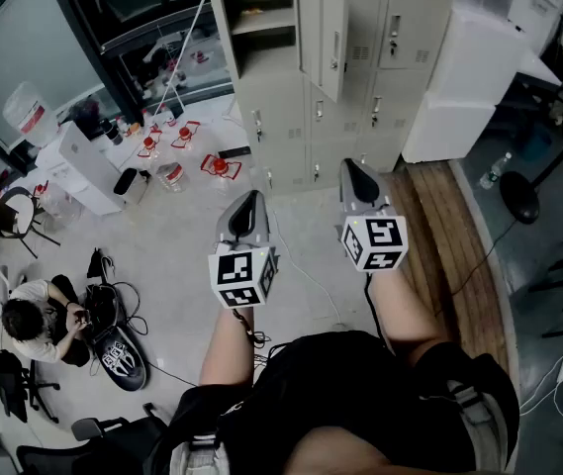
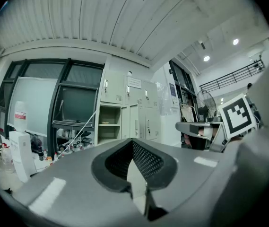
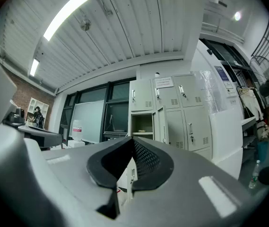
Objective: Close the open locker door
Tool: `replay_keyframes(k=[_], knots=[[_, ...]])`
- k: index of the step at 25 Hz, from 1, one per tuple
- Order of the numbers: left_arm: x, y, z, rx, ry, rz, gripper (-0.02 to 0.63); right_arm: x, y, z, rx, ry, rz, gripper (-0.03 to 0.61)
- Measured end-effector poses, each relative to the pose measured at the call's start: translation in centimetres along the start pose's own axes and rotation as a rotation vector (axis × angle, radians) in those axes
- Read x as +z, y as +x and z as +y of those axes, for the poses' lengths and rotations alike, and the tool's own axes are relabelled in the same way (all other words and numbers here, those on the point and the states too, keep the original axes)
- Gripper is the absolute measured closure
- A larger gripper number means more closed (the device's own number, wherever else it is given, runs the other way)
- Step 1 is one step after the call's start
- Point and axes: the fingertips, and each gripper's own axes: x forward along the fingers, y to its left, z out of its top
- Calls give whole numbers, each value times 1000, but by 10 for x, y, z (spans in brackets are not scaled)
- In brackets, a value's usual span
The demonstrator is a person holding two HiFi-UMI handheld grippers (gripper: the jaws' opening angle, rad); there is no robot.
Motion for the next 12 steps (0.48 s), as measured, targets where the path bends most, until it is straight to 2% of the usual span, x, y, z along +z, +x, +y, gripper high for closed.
replay_keyframes(k=[12], knots=[[4,-27,15,-28,9,-35,614,5,-15,31,-26,-12,-29,569]])
